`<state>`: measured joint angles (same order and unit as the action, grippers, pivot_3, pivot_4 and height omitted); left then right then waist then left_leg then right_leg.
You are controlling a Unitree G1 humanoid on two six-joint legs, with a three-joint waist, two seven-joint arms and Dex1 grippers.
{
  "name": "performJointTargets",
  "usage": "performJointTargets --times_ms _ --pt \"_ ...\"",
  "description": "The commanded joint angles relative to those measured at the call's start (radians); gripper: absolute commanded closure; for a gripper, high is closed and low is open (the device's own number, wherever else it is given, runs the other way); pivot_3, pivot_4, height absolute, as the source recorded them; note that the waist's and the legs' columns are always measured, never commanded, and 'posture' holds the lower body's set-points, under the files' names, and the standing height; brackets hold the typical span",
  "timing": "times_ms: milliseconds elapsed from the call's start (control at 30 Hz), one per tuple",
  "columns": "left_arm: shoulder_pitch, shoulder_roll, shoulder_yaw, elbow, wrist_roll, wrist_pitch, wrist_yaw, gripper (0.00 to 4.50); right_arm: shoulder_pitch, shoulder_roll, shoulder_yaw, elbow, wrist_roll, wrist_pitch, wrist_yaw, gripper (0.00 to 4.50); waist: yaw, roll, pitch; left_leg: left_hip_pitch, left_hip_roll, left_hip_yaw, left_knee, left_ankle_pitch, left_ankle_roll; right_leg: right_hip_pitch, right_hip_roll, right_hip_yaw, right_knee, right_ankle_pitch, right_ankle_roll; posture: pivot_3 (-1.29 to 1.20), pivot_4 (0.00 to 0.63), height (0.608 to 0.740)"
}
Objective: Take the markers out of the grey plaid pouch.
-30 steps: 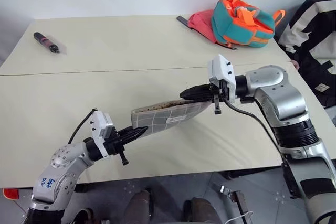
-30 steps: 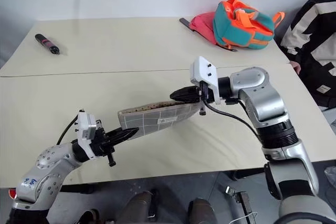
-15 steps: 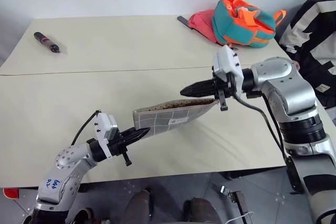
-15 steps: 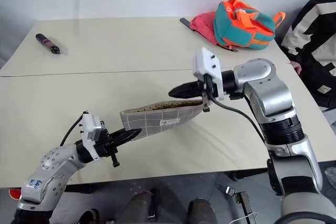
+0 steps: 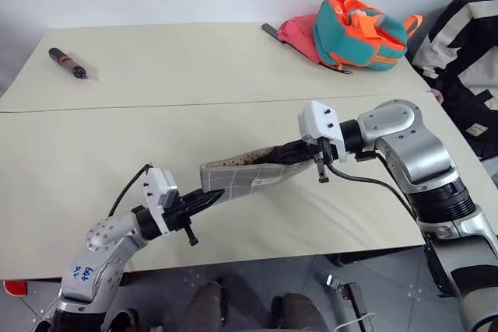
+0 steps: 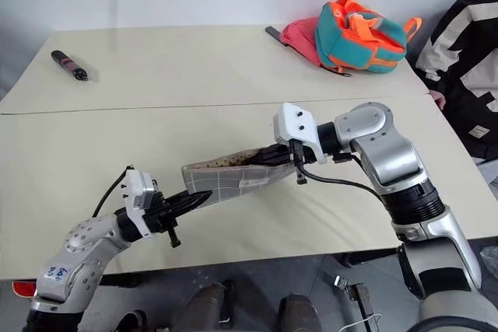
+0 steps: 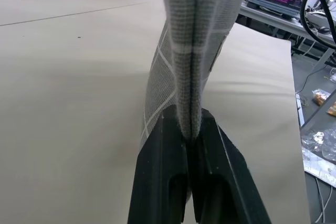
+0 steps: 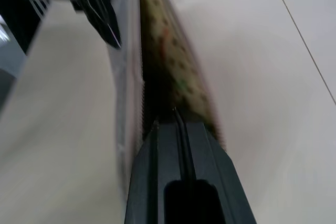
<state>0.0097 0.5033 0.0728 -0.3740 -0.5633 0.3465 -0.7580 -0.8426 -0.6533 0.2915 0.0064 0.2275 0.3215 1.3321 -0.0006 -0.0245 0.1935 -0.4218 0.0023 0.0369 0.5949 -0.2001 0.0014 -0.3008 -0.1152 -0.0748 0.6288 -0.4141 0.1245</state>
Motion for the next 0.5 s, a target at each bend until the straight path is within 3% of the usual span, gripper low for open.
performJointTargets --times_ms 33,200,500 --pt "-0.005 -0.014 -0.002 0.007 0.016 -0.031 0.001 4.5 -0.012 0.007 0.057 0.021 -0.11 -0.124 -0.023 4.47 -0.001 0.0 0.0 0.0 0.0 0.0 0.0 0.0 0.0 0.0 0.0 0.0 0.0 0.0 0.0 0.0 0.15 0.74" --pt "-0.008 -0.053 -0.009 0.043 0.022 -0.036 0.008 4.5 -0.012 0.074 0.152 0.117 -0.253 -0.22 -0.082 4.47 -0.002 0.0 0.0 0.0 0.0 0.0 0.0 0.0 0.0 0.0 0.0 0.0 0.0 0.0 0.0 0.0 0.15 0.74" --pt "-0.001 -0.081 -0.019 0.058 0.027 -0.033 0.005 4.5 -0.042 0.116 0.173 0.208 -0.329 -0.263 -0.101 4.47 -0.002 0.0 0.0 0.001 0.0 0.0 0.001 0.0 0.0 0.001 0.001 0.0 0.0 0.001 0.0 0.0 0.15 0.74"
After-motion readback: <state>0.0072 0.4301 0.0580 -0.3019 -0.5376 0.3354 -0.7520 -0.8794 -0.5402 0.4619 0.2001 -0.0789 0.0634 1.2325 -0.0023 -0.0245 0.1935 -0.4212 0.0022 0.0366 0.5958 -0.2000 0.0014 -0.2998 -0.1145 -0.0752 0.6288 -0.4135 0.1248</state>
